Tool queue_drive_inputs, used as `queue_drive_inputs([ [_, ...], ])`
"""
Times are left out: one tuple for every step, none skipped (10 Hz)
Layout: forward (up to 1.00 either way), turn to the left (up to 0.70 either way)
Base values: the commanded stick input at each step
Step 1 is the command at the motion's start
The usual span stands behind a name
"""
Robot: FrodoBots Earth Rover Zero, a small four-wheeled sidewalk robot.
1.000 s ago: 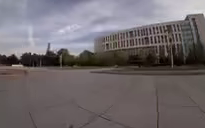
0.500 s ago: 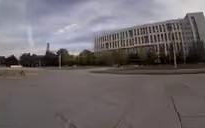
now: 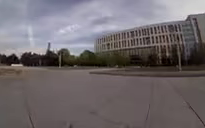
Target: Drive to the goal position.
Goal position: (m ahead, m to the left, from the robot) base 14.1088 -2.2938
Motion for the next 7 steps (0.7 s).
queue_drive_inputs([
  [1.00, 0.00],
  [1.00, 0.00],
  [1.00, 0.00],
  [1.00, 0.00],
  [1.00, 0.00],
  [1.00, 0.00],
  [1.00, 0.04],
])
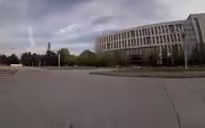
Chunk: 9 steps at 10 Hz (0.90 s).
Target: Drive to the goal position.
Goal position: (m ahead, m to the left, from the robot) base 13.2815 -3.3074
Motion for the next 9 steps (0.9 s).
queue_drive_inputs([
  [1.00, 0.39],
  [1.00, 0.40],
  [1.00, 0.21],
  [1.00, 0.00],
  [1.00, 0.00],
  [1.00, 0.05],
  [1.00, 0.24],
  [1.00, 0.39],
  [1.00, 0.37],
])
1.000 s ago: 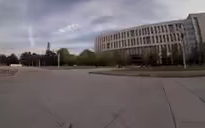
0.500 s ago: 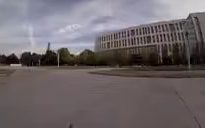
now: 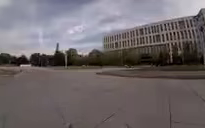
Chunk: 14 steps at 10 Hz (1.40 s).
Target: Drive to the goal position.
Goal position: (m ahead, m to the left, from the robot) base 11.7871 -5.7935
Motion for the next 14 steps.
queue_drive_inputs([
  [1.00, 0.34],
  [1.00, 0.09],
  [1.00, 0.00],
  [1.00, 0.00],
  [1.00, 0.00],
  [1.00, 0.00],
  [1.00, 0.00],
  [1.00, 0.00],
  [1.00, 0.00],
  [1.00, 0.00],
  [1.00, 0.00],
  [1.00, 0.00],
  [1.00, 0.00],
  [1.00, 0.00],
])
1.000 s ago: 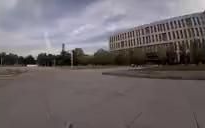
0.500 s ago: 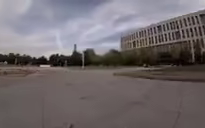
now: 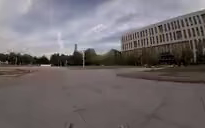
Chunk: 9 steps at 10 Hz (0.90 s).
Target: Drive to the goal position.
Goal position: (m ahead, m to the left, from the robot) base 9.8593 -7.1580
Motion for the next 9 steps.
queue_drive_inputs([
  [1.00, 0.00],
  [1.00, 0.00],
  [1.00, 0.00],
  [1.00, 0.00],
  [1.00, 0.00],
  [1.00, 0.00],
  [1.00, 0.00],
  [1.00, 0.00],
  [1.00, 0.00],
])
